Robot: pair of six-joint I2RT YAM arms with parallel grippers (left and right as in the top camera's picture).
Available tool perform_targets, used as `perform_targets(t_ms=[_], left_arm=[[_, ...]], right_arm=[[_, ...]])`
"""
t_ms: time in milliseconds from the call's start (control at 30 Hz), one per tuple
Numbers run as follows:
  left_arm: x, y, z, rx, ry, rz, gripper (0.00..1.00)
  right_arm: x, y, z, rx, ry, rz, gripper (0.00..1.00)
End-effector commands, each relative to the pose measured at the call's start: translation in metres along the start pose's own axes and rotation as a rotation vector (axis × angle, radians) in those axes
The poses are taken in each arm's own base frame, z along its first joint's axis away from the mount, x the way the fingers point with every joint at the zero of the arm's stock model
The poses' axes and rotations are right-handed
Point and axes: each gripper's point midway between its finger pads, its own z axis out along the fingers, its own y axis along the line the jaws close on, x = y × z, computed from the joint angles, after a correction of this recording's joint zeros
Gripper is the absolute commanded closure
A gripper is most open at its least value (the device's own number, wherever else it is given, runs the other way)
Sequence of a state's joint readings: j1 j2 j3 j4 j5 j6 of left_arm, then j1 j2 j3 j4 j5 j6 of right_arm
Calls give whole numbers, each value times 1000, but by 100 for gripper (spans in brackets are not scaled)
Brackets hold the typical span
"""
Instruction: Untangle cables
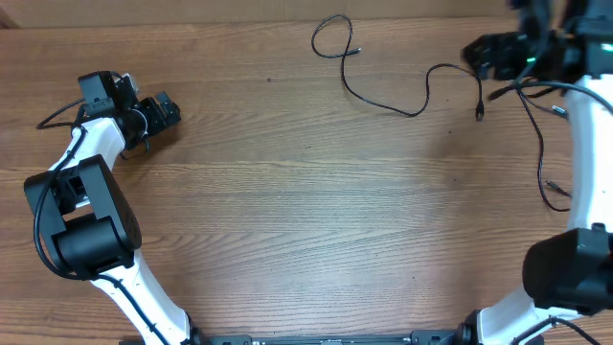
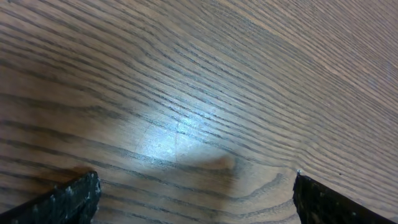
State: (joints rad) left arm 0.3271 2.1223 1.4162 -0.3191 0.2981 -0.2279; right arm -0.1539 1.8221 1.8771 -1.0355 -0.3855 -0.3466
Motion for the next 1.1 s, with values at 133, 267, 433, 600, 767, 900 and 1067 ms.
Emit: perform_targets(t_ms=[133,267,433,600,767,900,1067], left_arm=[[2,3,1,-21,6,19,0],[2,3,1,-21,6,19,0],[2,3,1,-21,6,19,0],[2,3,1,-21,7,19,0],[2,3,1,-21,6,19,1],[2,3,1,-21,6,19,0],[2,3,1,-21,6,19,1]], right_arm=[[23,38,57,-107,124,-196,16],[44,48,95,-157,203,-224,16],[69,63,141,-214,281,-261,17],[90,80,176,-256,332,-297,17],[120,95,205,-293,417,-305,19],[133,97,218,-299,449,-306,19],[137,95,225,-292,452,-309,25]])
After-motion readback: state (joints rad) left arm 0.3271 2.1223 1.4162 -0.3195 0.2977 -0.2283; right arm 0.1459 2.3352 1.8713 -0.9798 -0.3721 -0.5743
